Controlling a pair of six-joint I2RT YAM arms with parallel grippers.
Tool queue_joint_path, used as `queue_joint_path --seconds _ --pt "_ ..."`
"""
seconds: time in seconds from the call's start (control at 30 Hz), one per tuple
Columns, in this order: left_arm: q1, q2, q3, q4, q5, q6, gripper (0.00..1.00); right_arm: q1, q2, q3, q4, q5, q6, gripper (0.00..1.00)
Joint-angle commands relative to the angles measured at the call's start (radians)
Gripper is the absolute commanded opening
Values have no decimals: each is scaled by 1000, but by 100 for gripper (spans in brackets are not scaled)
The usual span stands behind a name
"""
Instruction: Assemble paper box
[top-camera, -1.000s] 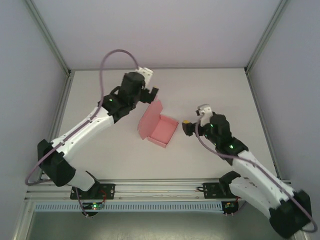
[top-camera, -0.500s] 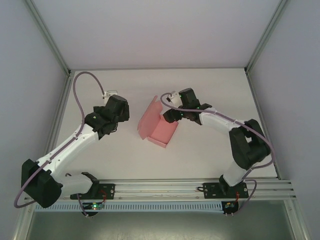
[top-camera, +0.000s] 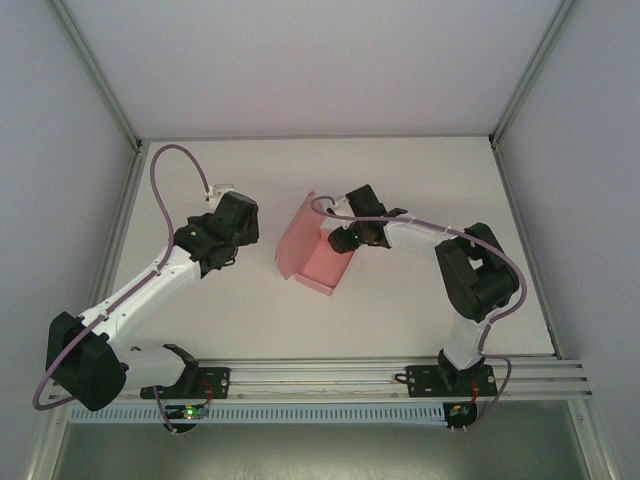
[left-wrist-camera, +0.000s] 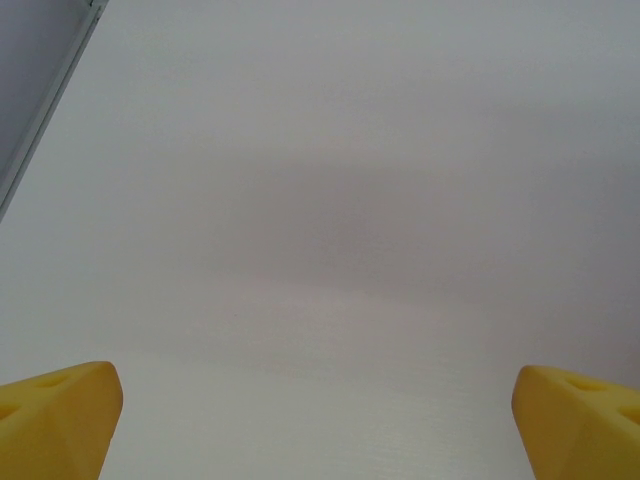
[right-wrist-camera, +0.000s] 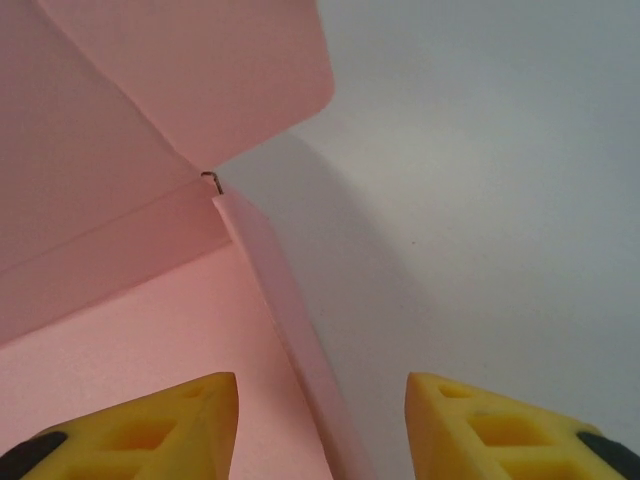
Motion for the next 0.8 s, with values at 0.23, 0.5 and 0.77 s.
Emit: queue_joint_path --seconds 0.23,0.5,0.77 --pt "21 10 -9 9 -49 -37 100 48 -26 -29 40 191 140 21" --pt "20 53 28 -20 -61 -41 100 129 -81 -79 9 498 430 14" --pt "21 50 28 5 -27 -19 100 194 -82 -131 -12 597 692 12"
